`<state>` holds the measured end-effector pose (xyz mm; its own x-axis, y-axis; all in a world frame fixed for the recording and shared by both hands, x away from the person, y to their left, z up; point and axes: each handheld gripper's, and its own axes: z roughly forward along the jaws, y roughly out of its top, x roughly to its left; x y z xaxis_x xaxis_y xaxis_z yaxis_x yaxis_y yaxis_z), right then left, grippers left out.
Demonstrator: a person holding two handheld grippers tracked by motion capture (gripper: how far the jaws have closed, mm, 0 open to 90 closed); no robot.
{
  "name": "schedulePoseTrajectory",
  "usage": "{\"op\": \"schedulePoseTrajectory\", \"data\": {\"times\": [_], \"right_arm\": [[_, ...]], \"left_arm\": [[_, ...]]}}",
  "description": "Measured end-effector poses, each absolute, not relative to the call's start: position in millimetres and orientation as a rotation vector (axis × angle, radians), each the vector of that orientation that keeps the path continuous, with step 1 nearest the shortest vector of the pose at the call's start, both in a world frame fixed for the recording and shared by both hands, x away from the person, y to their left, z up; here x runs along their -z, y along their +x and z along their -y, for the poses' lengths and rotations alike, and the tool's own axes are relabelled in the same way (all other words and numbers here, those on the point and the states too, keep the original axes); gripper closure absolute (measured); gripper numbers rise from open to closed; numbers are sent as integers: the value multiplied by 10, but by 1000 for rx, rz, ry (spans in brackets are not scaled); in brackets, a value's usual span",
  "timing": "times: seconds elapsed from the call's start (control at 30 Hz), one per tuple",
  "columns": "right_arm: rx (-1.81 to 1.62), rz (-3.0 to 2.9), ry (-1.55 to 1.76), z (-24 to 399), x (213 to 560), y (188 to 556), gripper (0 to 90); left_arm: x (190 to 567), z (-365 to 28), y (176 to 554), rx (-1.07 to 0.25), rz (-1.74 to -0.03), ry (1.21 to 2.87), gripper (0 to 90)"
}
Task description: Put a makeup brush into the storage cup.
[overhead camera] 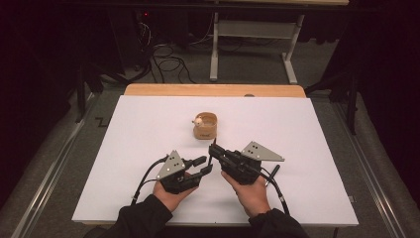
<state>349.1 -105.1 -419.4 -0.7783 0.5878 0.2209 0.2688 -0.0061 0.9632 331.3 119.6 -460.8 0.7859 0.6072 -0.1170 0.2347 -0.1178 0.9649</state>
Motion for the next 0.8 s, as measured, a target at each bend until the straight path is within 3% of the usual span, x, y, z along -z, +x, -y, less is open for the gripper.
{"op": "schedulePoseTrajectory", "data": {"times": [0.5,0.8], "right_arm": [[-1750,-2003,861,1112,4174,3504,849],[-1727,-1963,862,1238,4147,3528,848]], "left_arm": [[4584,-1320,3378,-386,-711,1719,478],[4556,-1533,3425,-415,-761,1716,318]]}}
